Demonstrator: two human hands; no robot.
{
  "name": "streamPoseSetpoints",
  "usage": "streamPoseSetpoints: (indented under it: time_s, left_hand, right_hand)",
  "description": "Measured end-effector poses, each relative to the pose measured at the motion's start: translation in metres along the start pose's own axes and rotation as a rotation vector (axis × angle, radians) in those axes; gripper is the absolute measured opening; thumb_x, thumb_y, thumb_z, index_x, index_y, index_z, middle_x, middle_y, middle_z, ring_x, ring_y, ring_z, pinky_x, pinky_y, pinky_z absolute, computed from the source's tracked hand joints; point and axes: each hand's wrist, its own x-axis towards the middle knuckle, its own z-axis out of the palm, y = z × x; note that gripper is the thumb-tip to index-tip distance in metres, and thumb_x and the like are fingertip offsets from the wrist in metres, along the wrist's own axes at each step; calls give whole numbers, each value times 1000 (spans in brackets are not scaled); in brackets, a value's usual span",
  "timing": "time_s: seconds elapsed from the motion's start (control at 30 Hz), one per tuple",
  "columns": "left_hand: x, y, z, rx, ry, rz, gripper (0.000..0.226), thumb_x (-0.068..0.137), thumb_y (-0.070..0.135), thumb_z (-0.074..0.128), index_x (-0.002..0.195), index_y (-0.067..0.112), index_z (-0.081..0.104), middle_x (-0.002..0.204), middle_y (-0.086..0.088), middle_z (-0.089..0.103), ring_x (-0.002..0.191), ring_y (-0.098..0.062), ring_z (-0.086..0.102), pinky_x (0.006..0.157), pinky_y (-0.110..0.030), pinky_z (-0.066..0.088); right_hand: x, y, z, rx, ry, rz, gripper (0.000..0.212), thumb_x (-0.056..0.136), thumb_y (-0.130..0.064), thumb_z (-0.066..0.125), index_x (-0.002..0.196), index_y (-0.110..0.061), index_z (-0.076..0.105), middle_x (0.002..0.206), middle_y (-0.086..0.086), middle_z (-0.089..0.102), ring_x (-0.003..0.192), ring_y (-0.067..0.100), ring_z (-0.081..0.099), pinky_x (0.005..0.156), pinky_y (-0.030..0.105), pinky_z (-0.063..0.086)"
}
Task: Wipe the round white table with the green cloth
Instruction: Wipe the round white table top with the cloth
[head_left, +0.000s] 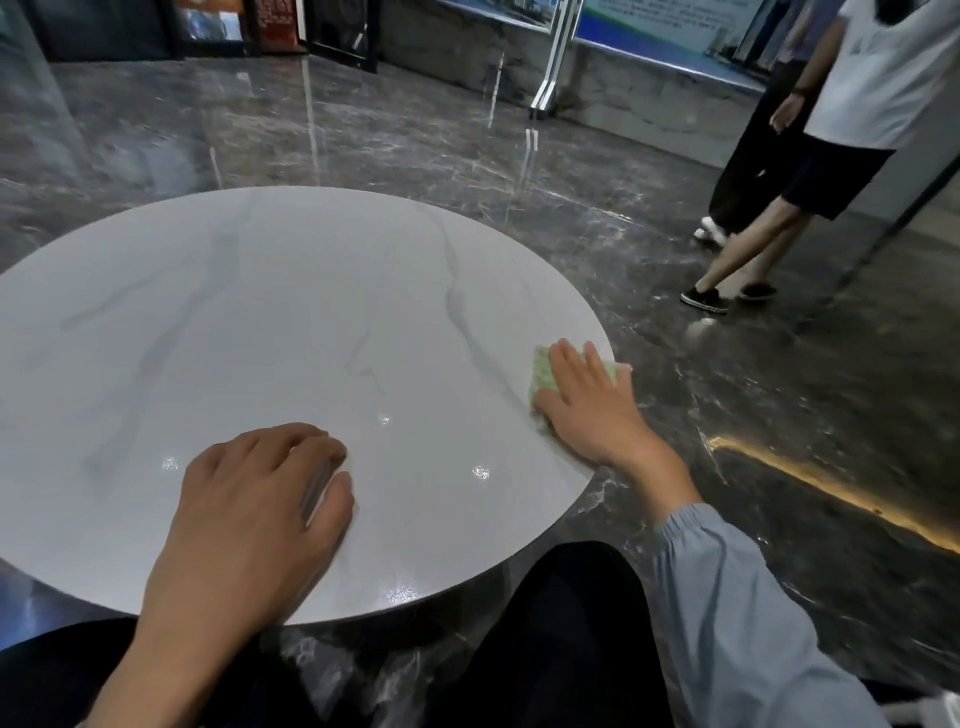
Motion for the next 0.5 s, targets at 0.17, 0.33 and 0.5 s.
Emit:
streamPoseSetpoints:
  time_s: [0.17,0.33,0.5]
  left_hand:
    - [-1,-1,1,1,-4,-8,24,90,40,54,108,33,70,118,11,68,112,-22,60,100,-45,38]
    - [1,-3,1,1,1,9,23,92,39,53,107,33,69,118,12,67,111,-22,61,98,-45,39]
    - [0,-1,2,-10,25,30,20,91,36,56,104,31,70,115,11,68,109,-20,60,96,-40,37]
  right_hand:
    - [-92,-74,32,-152,35,-562,74,104,-54,25,166,-27,-5,173,-9,-13,158,13,-20,125,44,-18]
    - [-103,-77,36,-105,31,-692,69,106,-65,26,166,-39,3,173,-17,-3,159,8,-12,125,39,-16]
    - [-3,-7,-8,-67,-42,-196,66,107,-62,24,165,-41,4,174,-12,-8,158,12,-17,128,47,-6]
